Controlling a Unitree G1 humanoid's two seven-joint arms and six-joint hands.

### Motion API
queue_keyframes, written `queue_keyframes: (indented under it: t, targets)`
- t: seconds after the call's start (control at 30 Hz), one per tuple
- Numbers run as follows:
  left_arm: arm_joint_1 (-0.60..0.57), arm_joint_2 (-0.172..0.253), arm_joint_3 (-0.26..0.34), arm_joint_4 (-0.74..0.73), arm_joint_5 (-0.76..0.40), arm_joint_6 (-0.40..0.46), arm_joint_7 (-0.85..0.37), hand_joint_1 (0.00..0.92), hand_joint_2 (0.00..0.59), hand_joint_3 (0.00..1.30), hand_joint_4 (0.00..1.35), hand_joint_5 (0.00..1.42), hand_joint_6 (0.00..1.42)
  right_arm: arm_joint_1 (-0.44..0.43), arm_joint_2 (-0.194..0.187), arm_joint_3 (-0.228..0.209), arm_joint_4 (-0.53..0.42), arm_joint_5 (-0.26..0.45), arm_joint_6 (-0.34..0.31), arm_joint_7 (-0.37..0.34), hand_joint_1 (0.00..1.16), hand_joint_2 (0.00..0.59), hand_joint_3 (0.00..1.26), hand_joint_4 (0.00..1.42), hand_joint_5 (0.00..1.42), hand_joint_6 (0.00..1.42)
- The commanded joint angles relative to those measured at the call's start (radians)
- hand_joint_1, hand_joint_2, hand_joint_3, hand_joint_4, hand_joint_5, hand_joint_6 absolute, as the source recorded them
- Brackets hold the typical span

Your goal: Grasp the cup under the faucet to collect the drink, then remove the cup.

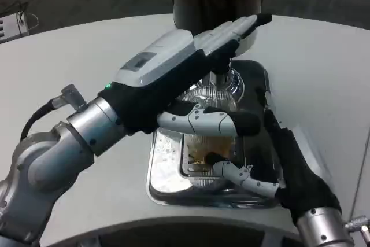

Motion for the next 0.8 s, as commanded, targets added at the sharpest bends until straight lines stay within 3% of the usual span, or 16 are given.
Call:
queue_keyframes:
  t: [0.03,0.8]
  targets:
    - [0.025,0.022,-0.005,0.001,0.017,0.029,-0.038,0.000,0.022,0.00,0.00,0.00,0.04,-0.029,0.007,0.015,0.034,0.021,0.002,-0.028,0.78,0.203,0.00,0.00,0.01,0.03]
    - [-0.004,0.047,-0.023,0.001,0.031,0.033,-0.079,0.000,0.015,0.00,0.00,0.00,0.02,-0.107,0.015,0.048,0.133,0.062,0.005,-0.086,0.78,0.203,0.00,0.00,0.00,0.02]
